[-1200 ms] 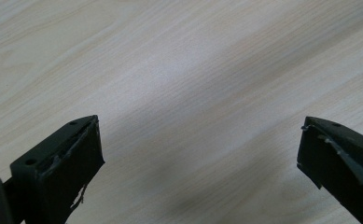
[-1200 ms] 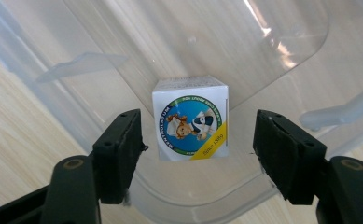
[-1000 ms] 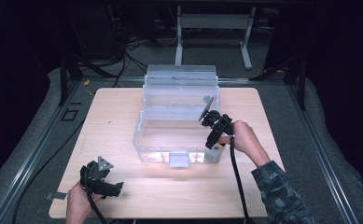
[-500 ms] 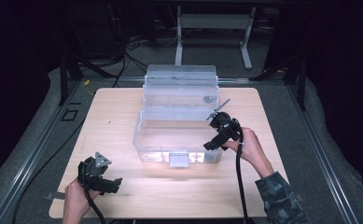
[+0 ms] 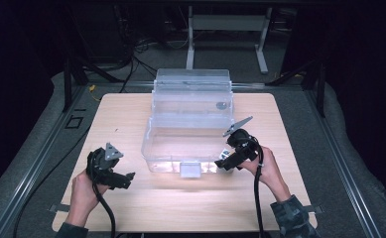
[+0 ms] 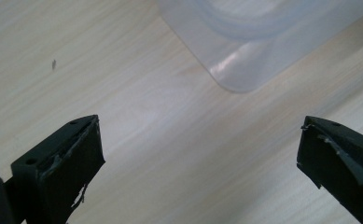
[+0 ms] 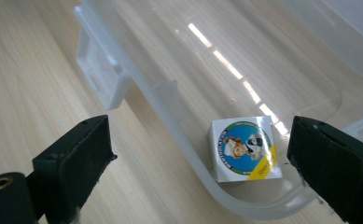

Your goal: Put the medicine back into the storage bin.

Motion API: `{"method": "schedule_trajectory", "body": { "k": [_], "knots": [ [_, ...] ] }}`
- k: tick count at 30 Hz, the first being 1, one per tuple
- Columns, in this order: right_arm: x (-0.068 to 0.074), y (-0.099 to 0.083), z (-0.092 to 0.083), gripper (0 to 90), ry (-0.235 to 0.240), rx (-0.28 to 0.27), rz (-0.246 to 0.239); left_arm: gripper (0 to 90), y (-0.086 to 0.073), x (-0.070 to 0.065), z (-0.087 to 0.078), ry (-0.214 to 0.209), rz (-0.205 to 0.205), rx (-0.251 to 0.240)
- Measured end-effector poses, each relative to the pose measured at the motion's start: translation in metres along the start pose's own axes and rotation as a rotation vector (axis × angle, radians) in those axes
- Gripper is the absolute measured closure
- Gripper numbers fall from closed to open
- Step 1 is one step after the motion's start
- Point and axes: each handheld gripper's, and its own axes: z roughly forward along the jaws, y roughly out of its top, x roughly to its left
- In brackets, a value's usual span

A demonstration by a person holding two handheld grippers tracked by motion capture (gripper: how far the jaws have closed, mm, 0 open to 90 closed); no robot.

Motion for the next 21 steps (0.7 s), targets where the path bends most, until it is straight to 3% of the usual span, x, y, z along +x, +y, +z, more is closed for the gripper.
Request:
{"method": "schedule_trajectory", "body": {
  "k": [2,7,15,21],
  "knots": [
    [0.002,-0.003,0.000,7.1,0.005,-0.032,-0.006,0.2,0.011,0.005,0.001,-0.015,0.005,-0.006],
    [0.005,-0.004,-0.001,7.3,-0.008,-0.035,-0.010,0.2,0.035,0.018,0.007,-0.063,-0.004,-0.013],
    [0.004,-0.006,-0.002,6.4,-0.013,-0.032,-0.015,0.2,0.069,0.028,0.022,-0.088,0.026,-0.007],
    [0.003,-0.007,-0.003,6.8,-0.018,-0.031,-0.013,0.3,0.092,0.037,0.033,-0.103,0.019,-0.004]
  ]
}}
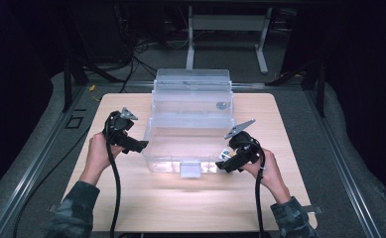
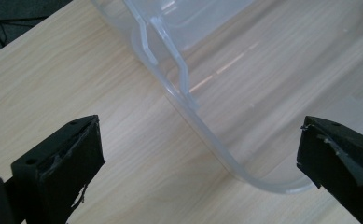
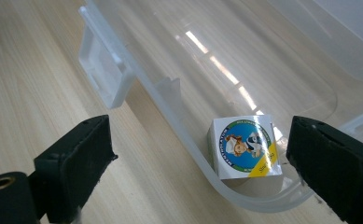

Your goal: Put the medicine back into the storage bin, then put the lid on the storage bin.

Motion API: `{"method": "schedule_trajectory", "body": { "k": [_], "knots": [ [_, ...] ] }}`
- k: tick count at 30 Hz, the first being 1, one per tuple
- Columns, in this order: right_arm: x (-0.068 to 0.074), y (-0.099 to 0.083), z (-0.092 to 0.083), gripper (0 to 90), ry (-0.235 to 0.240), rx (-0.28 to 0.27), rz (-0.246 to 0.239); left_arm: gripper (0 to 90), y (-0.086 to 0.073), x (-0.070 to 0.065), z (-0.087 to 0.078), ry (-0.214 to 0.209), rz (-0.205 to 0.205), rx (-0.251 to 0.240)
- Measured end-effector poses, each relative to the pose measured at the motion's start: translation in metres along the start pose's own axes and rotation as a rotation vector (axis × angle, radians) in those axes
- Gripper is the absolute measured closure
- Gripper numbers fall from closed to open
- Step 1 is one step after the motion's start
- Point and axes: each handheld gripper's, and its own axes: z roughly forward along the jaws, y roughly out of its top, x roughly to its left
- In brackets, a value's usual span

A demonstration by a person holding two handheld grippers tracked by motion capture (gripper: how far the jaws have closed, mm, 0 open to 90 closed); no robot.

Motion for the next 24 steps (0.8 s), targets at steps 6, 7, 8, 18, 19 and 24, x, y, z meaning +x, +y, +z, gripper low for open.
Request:
{"method": "schedule_trajectory", "body": {
  "k": [6,7,8,18,19,24],
  "knots": [
    [-0.002,-0.002,-0.001,7.7,0.002,-0.002,0.015,0.3,0.023,0.004,0.006,-0.014,0.008,-0.001],
    [-0.002,-0.002,-0.001,8.0,0.001,0.000,0.014,0.4,0.027,0.003,0.007,-0.012,0.010,0.000],
    [-0.002,-0.002,-0.001,8.0,0.000,0.000,0.015,0.4,0.030,0.003,0.008,-0.015,0.013,0.001],
    [-0.001,-0.003,-0.001,8.6,0.013,0.003,0.015,0.2,0.057,0.003,0.016,-0.026,0.034,-0.005],
    [-0.001,-0.003,0.000,8.6,0.014,0.004,0.012,0.2,0.060,0.003,0.017,-0.031,0.035,-0.006],
    [0.000,-0.002,0.001,9.0,0.012,0.007,0.008,0.2,0.075,0.005,0.020,-0.031,0.043,-0.014]
  ]
}}
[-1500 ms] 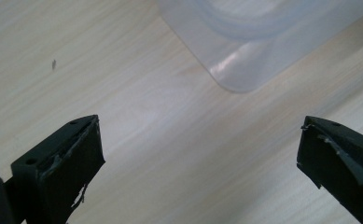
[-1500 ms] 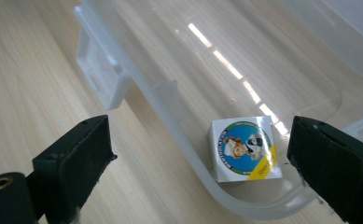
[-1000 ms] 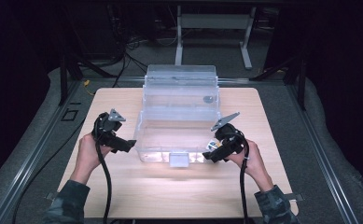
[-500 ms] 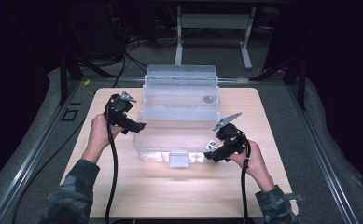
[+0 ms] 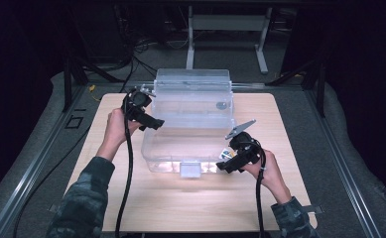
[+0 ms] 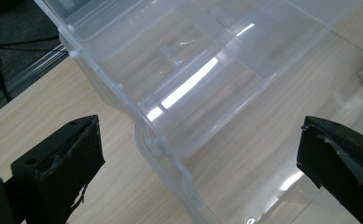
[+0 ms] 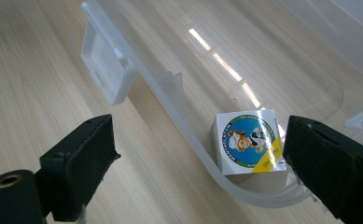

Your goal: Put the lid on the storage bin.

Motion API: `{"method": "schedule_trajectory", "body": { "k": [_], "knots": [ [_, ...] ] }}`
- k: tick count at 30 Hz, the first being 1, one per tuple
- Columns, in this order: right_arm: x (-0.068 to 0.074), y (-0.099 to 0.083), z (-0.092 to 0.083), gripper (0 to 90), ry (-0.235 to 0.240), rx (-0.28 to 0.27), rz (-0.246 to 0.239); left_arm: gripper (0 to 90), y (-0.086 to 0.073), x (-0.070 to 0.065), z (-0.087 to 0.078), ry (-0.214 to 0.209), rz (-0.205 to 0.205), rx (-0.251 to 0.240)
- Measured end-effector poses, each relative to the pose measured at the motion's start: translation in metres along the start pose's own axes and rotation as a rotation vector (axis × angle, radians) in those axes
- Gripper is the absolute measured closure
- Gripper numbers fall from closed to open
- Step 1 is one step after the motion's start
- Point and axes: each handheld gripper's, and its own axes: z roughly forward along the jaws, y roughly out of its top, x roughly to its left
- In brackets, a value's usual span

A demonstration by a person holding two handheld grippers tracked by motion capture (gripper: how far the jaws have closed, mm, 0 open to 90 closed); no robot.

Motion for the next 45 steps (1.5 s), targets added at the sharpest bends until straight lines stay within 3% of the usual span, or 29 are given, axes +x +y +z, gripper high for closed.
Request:
{"method": "schedule_trajectory", "body": {
  "k": [4,17,19,21,27,29,30,35,39,45],
  "knots": [
    [0.002,0.000,0.001,9.2,-0.001,0.005,-0.011,0.0,0.011,0.004,0.005,-0.028,-0.014,-0.021],
    [0.006,-0.001,0.004,10.0,0.014,-0.005,-0.016,0.7,0.049,0.001,0.023,-0.034,0.013,-0.041],
    [0.006,-0.001,0.004,10.8,0.012,-0.011,-0.016,0.6,0.052,0.000,0.027,-0.020,0.033,-0.040],
    [0.006,-0.001,0.005,10.8,0.016,-0.013,-0.011,0.0,0.056,0.001,0.032,-0.038,0.040,-0.032],
    [0.009,0.000,0.011,11.0,0.028,-0.006,-0.022,0.0,0.064,0.007,0.042,-0.033,0.037,-0.028],
    [0.011,0.001,0.013,11.8,0.025,-0.001,-0.030,0.4,0.066,0.009,0.046,-0.053,0.020,-0.024],
    [0.012,0.001,0.013,12.3,0.016,0.017,-0.037,2.4,0.067,0.010,0.048,-0.052,0.016,-0.029],
    [0.015,0.002,0.018,14.7,0.020,-0.015,-0.042,15.9,0.072,0.017,0.056,-0.056,-0.015,-0.041],
    [0.013,0.001,0.020,19.4,0.024,-0.025,-0.042,26.8,0.072,0.018,0.064,-0.064,-0.002,-0.025],
    [0.013,0.001,0.026,28.1,0.043,-0.048,-0.028,38.5,0.070,0.022,0.072,-0.065,-0.013,-0.003]
  ]
}}
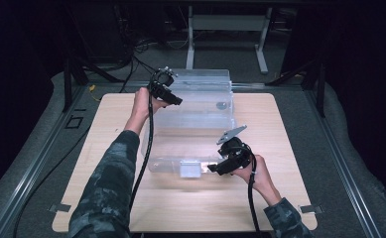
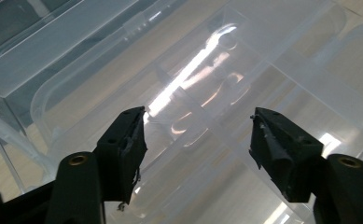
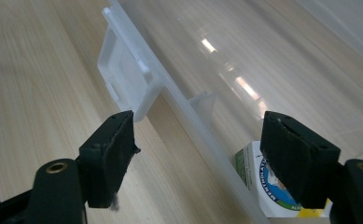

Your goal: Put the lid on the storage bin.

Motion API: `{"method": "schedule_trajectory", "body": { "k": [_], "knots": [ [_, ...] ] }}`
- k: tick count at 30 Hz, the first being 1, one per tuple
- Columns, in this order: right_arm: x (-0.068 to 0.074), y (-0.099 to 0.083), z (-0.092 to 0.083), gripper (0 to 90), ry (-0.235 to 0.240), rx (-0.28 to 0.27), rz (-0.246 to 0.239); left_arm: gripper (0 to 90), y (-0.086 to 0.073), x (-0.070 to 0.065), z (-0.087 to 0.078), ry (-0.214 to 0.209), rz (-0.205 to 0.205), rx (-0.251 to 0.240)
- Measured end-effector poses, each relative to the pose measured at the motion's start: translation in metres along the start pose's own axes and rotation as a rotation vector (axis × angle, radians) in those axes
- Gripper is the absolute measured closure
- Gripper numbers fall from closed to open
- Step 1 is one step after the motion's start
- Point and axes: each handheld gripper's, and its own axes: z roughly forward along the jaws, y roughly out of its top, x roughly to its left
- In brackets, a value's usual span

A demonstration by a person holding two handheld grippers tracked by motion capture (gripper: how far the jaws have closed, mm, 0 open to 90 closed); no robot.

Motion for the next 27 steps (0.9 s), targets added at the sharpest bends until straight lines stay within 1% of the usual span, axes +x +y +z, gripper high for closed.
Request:
{"method": "schedule_trajectory", "body": {
  "k": [1,2,3,4,5,6,8,9,10,12,13,14,17,22,25,26,27],
  "knots": [
    [0.000,0.000,0.001,29.7,0.002,-0.001,0.007,40.9,0.000,0.001,0.002,0.004,-0.001,0.007],
    [-0.001,-0.001,0.002,31.1,-0.002,0.003,0.003,43.2,-0.001,0.001,0.003,0.015,-0.003,0.010],
    [0.000,-0.001,0.004,33.6,-0.006,0.004,0.005,45.6,-0.001,0.002,0.003,0.018,-0.013,0.004],
    [0.000,-0.001,0.006,35.4,0.000,0.012,0.000,48.4,-0.001,0.003,0.004,0.023,-0.019,0.000],
    [0.000,-0.001,0.008,36.7,-0.002,0.022,-0.003,49.7,-0.002,0.003,0.004,0.015,-0.023,-0.002],
    [0.001,-0.001,0.009,39.0,-0.013,0.028,-0.005,50.1,-0.002,0.003,0.005,0.011,-0.023,-0.002],
    [0.001,-0.002,0.012,41.8,-0.004,0.029,-0.008,50.7,-0.002,0.003,0.006,0.007,-0.024,-0.004],
    [0.001,-0.002,0.013,45.1,-0.016,0.030,-0.005,50.8,-0.002,0.003,0.007,0.007,-0.025,-0.006],
    [0.002,-0.002,0.014,46.5,-0.014,0.036,-0.005,50.8,-0.003,0.003,0.007,0.006,-0.025,-0.008],
    [0.003,-0.002,0.016,59.3,-0.021,0.032,-0.001,51.7,-0.003,0.002,0.007,0.007,-0.022,-0.010],
    [0.003,-0.002,0.017,62.3,-0.031,0.031,-0.010,53.2,-0.003,0.002,0.007,0.006,-0.018,-0.009],
    [0.004,-0.003,0.017,64.3,-0.048,0.022,-0.001,54.4,-0.003,0.002,0.007,0.005,-0.016,-0.006],
    [0.003,-0.004,0.018,64.8,-0.043,0.009,0.012,58.0,-0.003,0.001,0.006,0.006,-0.004,-0.001],
    [0.007,-0.005,0.021,65.4,-0.072,-0.008,-0.004,60.2,-0.003,0.001,0.006,0.008,0.001,0.001],
    [0.008,-0.005,0.022,64.8,-0.081,-0.019,-0.004,61.5,-0.003,0.000,0.006,0.006,0.005,0.003],
    [0.009,-0.005,0.021,64.7,-0.081,-0.013,-0.004,62.1,-0.003,0.000,0.006,0.007,0.007,0.005],
    [0.009,-0.006,0.022,64.5,-0.080,-0.025,-0.001,63.1,-0.003,-0.001,0.006,0.008,0.011,0.008]
  ]
}}
